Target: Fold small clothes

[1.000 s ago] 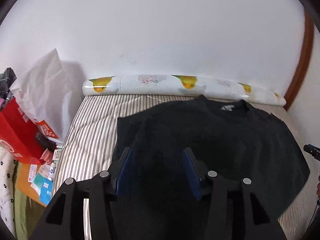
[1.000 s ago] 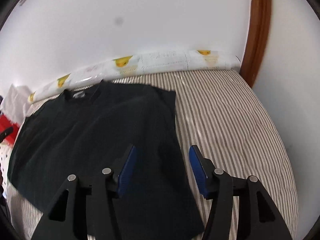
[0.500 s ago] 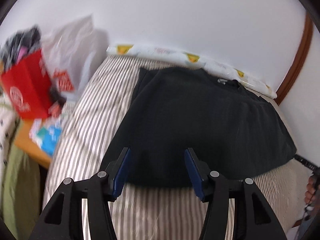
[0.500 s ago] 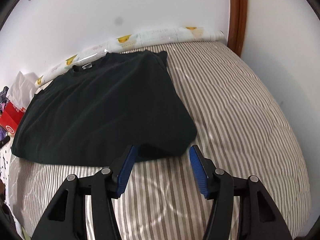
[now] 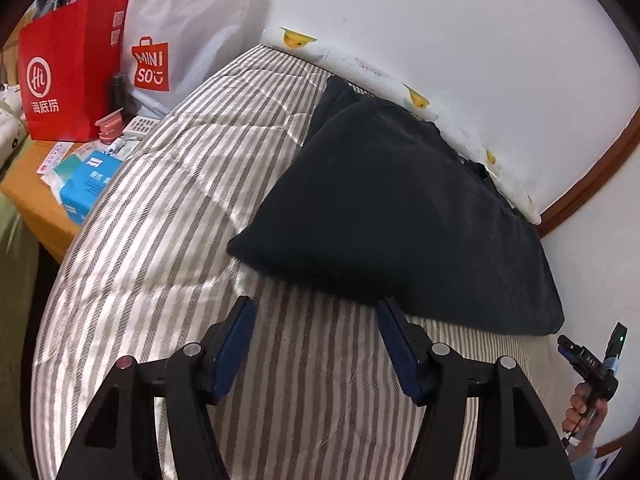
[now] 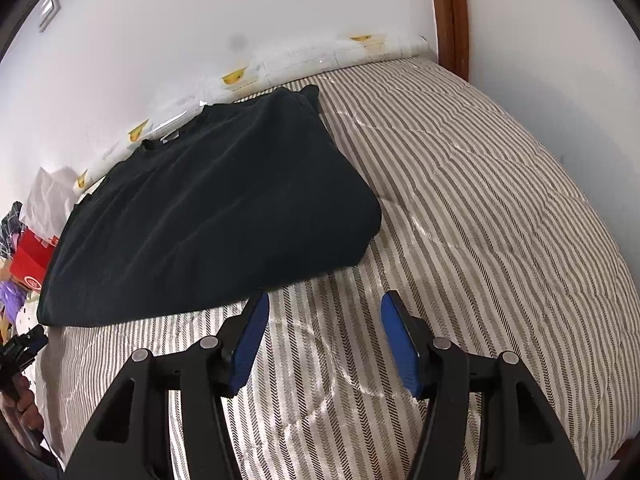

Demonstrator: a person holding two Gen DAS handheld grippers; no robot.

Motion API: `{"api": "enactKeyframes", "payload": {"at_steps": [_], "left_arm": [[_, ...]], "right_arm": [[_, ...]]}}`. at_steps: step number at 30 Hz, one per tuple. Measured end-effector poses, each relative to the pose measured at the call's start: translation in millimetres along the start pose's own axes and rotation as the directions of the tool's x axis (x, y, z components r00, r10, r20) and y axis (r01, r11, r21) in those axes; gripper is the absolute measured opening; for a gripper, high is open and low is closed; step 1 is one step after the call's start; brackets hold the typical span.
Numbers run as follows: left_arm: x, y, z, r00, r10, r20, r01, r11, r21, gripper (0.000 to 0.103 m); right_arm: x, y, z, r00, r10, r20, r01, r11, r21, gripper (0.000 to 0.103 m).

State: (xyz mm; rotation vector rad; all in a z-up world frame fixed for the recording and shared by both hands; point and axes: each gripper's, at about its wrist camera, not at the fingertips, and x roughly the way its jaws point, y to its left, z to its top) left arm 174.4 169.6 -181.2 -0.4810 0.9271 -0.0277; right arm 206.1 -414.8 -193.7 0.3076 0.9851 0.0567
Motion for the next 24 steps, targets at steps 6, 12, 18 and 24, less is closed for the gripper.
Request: {"api": "enactKeyframes", "payload": {"at_steps": [6,12,18,24], "left_arm": [[11.1,-1.7,14.9,1.0,0.006,0.01,-0.005,0.999,-0.044,0.062],[20.7,-9.0,21.8,0.999,0.049,0.021,-0.049,0.999,-0.015,0.059],[27.4,-11.1,29.9,0.999,0.043,0.015,-0.043,0.999,-0.024,0.038],[23.0,-25.4,30.2,0.998,0.063,0.012,-0.063,0.998,0.027,0.015]], "right_arm": [[3.2,-0.4,11.2,1.0,0.0,0.02,-0.001,0.999,0.036,0.065],[24.4,-11.2,23.2,1.0,0.009,0.018,-0.011,0.993,0.118,0.066],[46.4,-13.1,34.5,0.996,0.09,0.026,-0.094,0.975,0.201,0.066],[49.5,-4.0,41.4,0.997,0.068,0.036,-0.074,0.98,0.186,0.036]]}}
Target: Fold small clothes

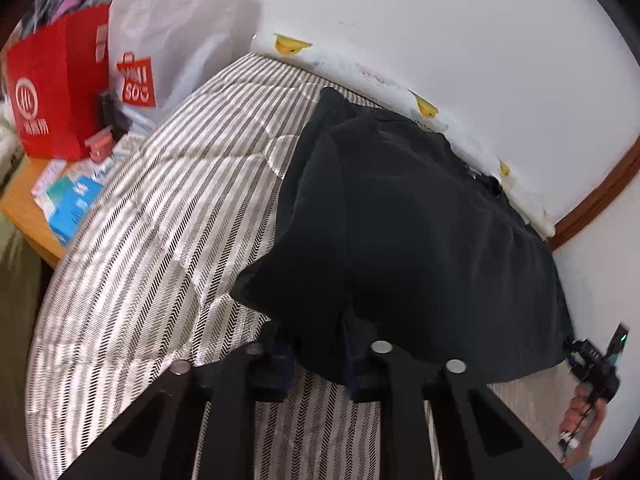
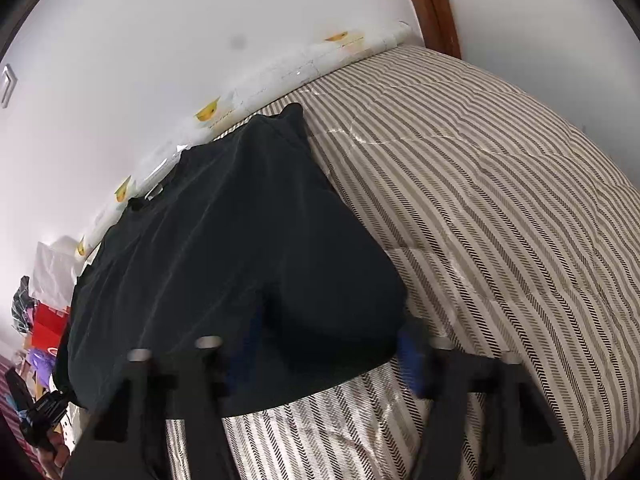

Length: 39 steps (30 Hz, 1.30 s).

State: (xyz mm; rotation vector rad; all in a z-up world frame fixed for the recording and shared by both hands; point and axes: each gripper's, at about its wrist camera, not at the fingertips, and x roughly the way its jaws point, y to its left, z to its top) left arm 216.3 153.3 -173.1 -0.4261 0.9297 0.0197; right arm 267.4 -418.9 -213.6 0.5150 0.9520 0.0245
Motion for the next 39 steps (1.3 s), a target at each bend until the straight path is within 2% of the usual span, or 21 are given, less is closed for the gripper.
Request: {"api": "enactKeyframes", "payload": {"at_steps": [1,2,5,8,22,24,26,29,33,36,38,39], "left_arm": [[-1.7,-2.7,-1.2,1.0,0.013,0.008,-0.013,1.0,0.012,0.014],[-3.2,-5.3,-2.7,1.0,0.025,0.015,-0.025,0.999,0.022,0.013],[-9.9,-8.7,-7.1,0.999,0.044,0.028,-0.045,0.998,0.036,0.012],[-19.8,-6.6,-15.4,0.999,0.029,0.021,-0.029,0.999,0.021,0.012],[-65.7,7.3,-93.6,1.0,0.004,0.009,-0.004,1.0,0.02,0.012],[-69.6,9.3,-100.7,1.0,0.014,0.012,-0.014,1.0,0.024,0.012],[-72.1,13.0,-106.4,1.0,0.012,0.007,-0.012,1.0,0.018,0.013],[-73.1,18.2,-115.9,1.0,-0.004,-0.015,0.005,1.0,0.008,0.013],[-74.9,25.2,-126.5,0.998,-0.057,-0.031,0.056,0.998,-0.003,0.013],[-73.8,27.8,-131.9,0.995,-0.091,-0.03,0.09,0.996,-0.016,0.021],[-73.6,30.0,-132.2,0.991,-0.136,-0.014,0.135,0.99,-0.036,0.038],[-73.3,31.1,-131.7,0.985,-0.175,-0.008,0.174,0.983,-0.051,0.044]], "right_arm": [[-2.9,0.6,0.0,1.0,0.016,-0.001,-0.017,1.0,-0.018,0.029],[-5.3,1.0,-0.5,1.0,0.02,0.0,-0.02,0.999,-0.027,0.027],[-15.5,-0.8,-3.2,0.999,0.036,-0.004,-0.036,0.999,-0.032,0.025],[-28.6,-0.1,-9.4,0.999,0.034,-0.003,-0.034,0.998,-0.054,0.025],[-88.5,-27.4,-66.6,0.999,0.025,-0.025,-0.028,0.989,-0.143,0.026],[-90.1,-32.7,-71.2,0.999,0.02,-0.042,-0.026,0.991,-0.132,0.028],[-92.6,-37.6,-74.7,0.999,-0.001,-0.045,-0.005,0.993,-0.122,0.034],[-105.6,-43.2,-77.0,0.999,-0.05,-0.012,0.049,0.993,-0.107,0.039],[-136.2,-32.8,-73.8,0.988,-0.108,0.111,0.12,0.987,-0.108,0.04],[-146.4,-0.7,-73.7,0.989,-0.053,0.139,0.082,0.974,-0.21,0.044],[-142.5,32.3,-79.8,0.991,-0.009,0.132,0.048,0.954,-0.295,0.048],[-138.0,45.5,-83.3,0.992,0.005,0.124,0.036,0.944,-0.327,0.048]]}}
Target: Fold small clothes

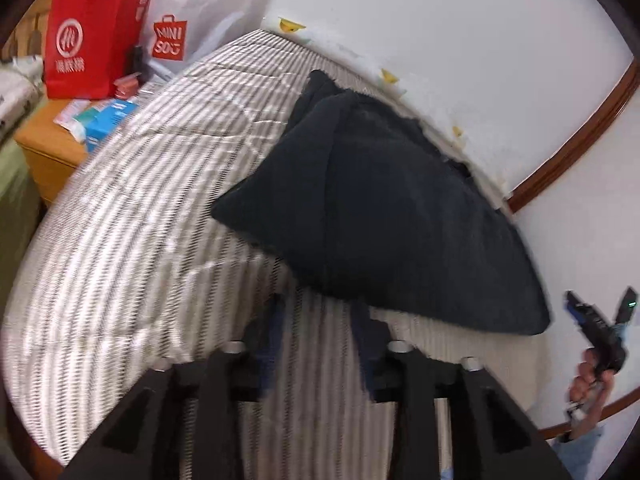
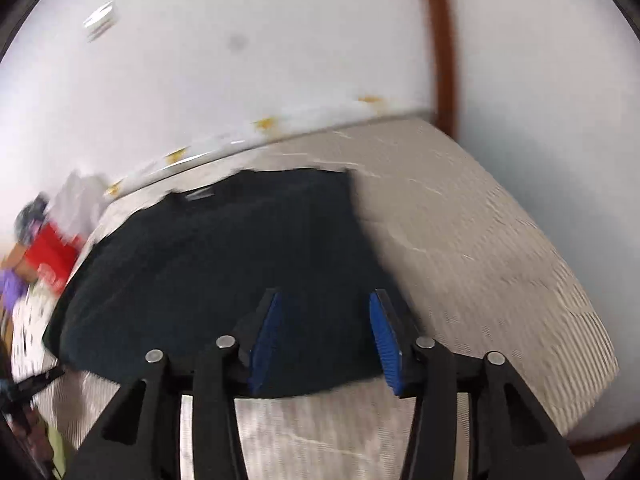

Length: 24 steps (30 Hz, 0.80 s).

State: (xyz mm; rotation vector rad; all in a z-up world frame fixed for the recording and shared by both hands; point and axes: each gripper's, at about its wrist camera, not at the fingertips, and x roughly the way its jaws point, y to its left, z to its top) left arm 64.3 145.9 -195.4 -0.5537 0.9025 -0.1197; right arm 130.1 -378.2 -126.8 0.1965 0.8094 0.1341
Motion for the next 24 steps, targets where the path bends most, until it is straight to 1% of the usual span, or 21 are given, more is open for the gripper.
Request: {"api": "enactKeyframes", "payload": {"at_steps": [1,2,4,6,9,10,13,17,21,24], "left_arm": [[0.1,0.0,0.3,1.0,-0.021,0.004,0.021,1.0,-0.007,0.051],[1.6,-1.4,1.7,1.0,-0.026,0.013,0.026,1.0,-0.011,0.053],[5.0,-4.5,4.5,1.0,-0.01,0.027,0.01,1.0,-0.008,0.054],[8.0,-6.0,8.7,0.999,0.001,0.038,0.0,1.0,-0.015,0.054],[12.7,-2.8,17.3,0.999,-0.005,0.051,0.007,0.999,-0.043,0.054],[14.3,-1.5,20.7,0.998,-0.011,0.054,0.014,0.999,-0.052,0.052],[15.5,0.6,25.9,0.999,-0.018,0.051,0.021,0.998,-0.056,0.051],[19.1,0.7,30.8,0.999,-0.013,0.044,0.015,0.999,-0.045,0.047],[20.7,-0.9,31.8,0.999,-0.007,0.049,0.008,1.0,-0.02,0.046],[21.2,-1.6,31.8,0.998,0.003,0.055,-0.003,1.0,-0.009,0.046]], "right_arm": [[8.6,22.2,-1.3,1.0,0.024,-0.014,-0.025,0.999,-0.047,0.048],[15.6,36.1,-3.0,0.999,0.041,-0.027,-0.043,0.996,-0.072,0.049],[34.9,68.2,-11.4,0.995,0.073,-0.065,-0.081,0.988,-0.13,0.049],[52.7,92.0,-20.1,0.993,0.074,-0.092,-0.089,0.981,-0.17,0.048],[74.3,112.8,-31.5,0.985,0.093,-0.144,-0.118,0.977,-0.179,0.048],[83.8,119.5,-36.2,0.983,0.091,-0.161,-0.12,0.976,-0.18,0.048],[95.0,138.2,-39.9,0.994,0.027,-0.107,-0.052,0.972,-0.23,0.051],[109.4,148.0,-28.7,0.994,0.018,-0.108,-0.041,0.976,-0.213,0.051],[129.6,153.9,-11.7,0.994,0.0,-0.113,-0.02,0.985,-0.173,0.052],[135.2,158.0,-6.7,0.993,-0.023,-0.113,0.003,0.984,-0.177,0.052]]}}
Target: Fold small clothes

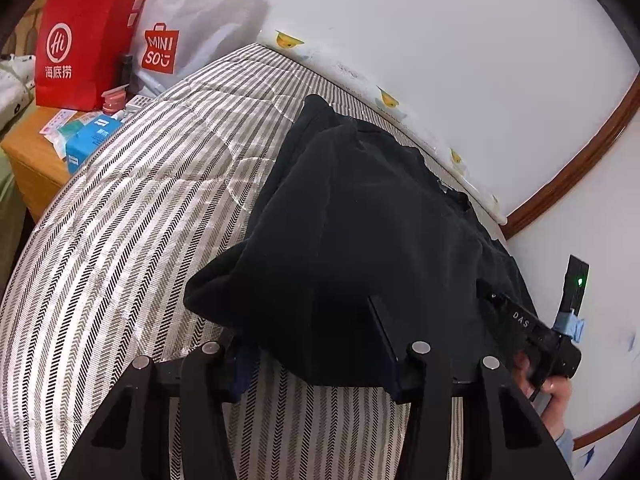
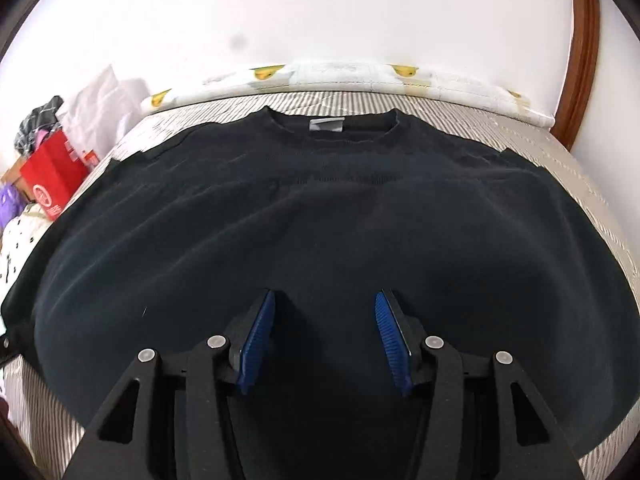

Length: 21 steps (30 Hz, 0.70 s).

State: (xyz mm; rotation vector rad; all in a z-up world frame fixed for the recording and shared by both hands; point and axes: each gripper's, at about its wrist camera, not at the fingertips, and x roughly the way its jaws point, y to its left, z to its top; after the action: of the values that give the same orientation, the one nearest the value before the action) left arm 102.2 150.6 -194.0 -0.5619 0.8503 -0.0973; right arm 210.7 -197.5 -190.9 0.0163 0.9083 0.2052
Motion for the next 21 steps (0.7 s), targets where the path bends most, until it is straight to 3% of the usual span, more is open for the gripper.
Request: {"api": "enactKeyframes", "payload": {"at_steps": [4,13,18,21], "left_arm": [[0.3,-1.3,-0.4,1.0,0.013,0.013,-0.014,1.0,0.009,0.041],[-1.5,-15.3,2.5,0.996,0.077,0.055,-0.079,0.996,0.033,0.014],[-14.3,-40.1,10.3,0.987,0.132,0.086,-0.14,0.985,0.097,0.012],[-26.2,-55.7,16.5,0.986,0.12,0.116,-0.135,0.983,0.125,0.011]], "right_arm": [[-10.8,4.8,-14.2,1.0,-0.015,-0.023,0.014,0.997,-0.071,0.052],[-59.7,-1.9,-67.8,0.999,0.032,0.004,-0.031,0.992,-0.122,0.052],[-78.0,-5.1,-86.5,0.997,0.077,-0.008,-0.077,0.984,-0.159,0.052],[-92.2,-19.3,-91.7,0.994,0.106,0.01,-0.103,0.985,-0.141,0.052]]}}
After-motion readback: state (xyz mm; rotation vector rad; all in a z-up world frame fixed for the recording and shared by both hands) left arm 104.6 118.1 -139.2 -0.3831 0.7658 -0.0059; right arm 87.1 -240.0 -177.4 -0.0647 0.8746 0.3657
